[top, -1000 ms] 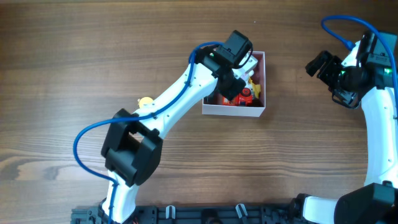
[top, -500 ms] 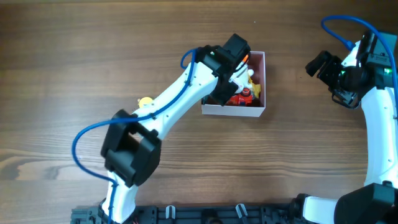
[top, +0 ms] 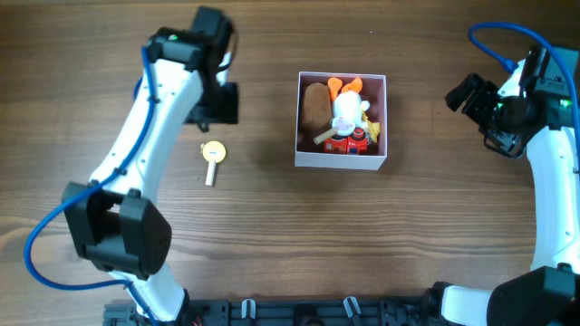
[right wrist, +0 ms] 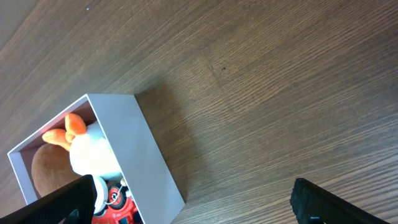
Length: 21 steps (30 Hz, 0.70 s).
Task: Pack container
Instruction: 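Grasp the yellow paddle by its handle with the left gripper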
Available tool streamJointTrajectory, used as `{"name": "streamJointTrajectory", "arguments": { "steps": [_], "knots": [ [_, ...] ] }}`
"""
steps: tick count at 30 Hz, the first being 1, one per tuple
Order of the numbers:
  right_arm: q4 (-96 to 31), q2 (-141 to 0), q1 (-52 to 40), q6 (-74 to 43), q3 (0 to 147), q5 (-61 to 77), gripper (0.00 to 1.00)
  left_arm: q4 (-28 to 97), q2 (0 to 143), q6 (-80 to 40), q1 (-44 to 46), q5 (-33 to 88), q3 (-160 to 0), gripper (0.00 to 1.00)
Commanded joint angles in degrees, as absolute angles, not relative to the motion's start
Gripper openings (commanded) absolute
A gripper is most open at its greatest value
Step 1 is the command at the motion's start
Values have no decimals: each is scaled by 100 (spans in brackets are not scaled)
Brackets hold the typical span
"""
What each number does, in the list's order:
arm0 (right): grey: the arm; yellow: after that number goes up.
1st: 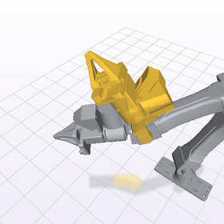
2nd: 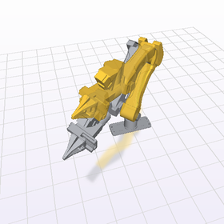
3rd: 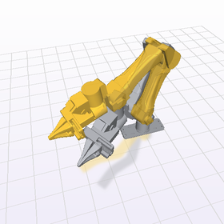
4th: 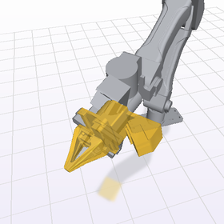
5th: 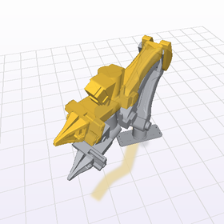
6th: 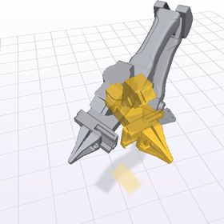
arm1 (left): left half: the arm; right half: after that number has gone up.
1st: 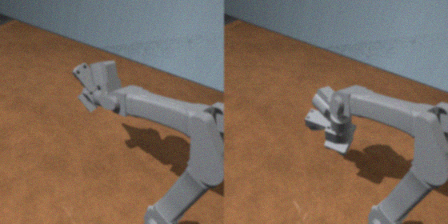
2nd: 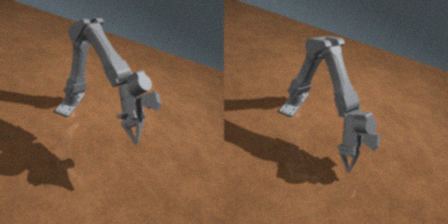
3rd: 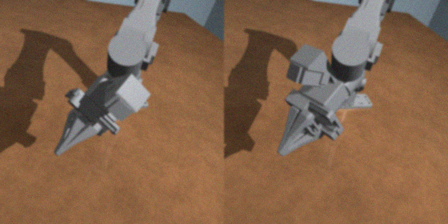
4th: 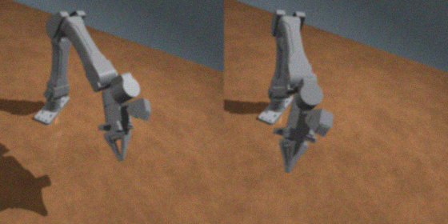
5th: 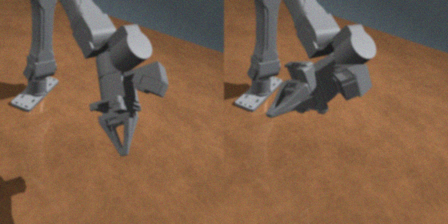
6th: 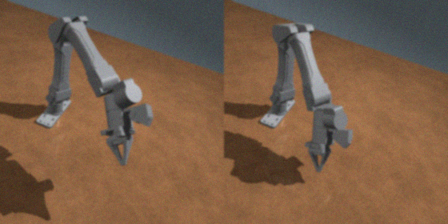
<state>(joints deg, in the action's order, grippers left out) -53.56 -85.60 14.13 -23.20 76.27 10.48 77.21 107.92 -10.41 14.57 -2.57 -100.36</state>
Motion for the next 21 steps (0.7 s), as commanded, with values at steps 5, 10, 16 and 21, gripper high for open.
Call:
{"name": "streamJointTrajectory", "arguments": {
  "steps": [5,10,16,21],
  "knots": [
    [-5334,-8604,1411,-2408,7616,1081,100,6713,10875,-915,1103,54,-8066,52],
    [-5334,-8604,1411,-2405,7616,1081,100,5975,10875,-919,1061,-51,-7330,51],
    [-5334,-8604,1411,-2405,7616,1081,100,5072,10875,-919,1059,-47,-6499,49],
    [-5334,-8604,1411,-2408,7616,1081,100,4901,10875,-622,1057,-69,-6357,8]
  ]
}}
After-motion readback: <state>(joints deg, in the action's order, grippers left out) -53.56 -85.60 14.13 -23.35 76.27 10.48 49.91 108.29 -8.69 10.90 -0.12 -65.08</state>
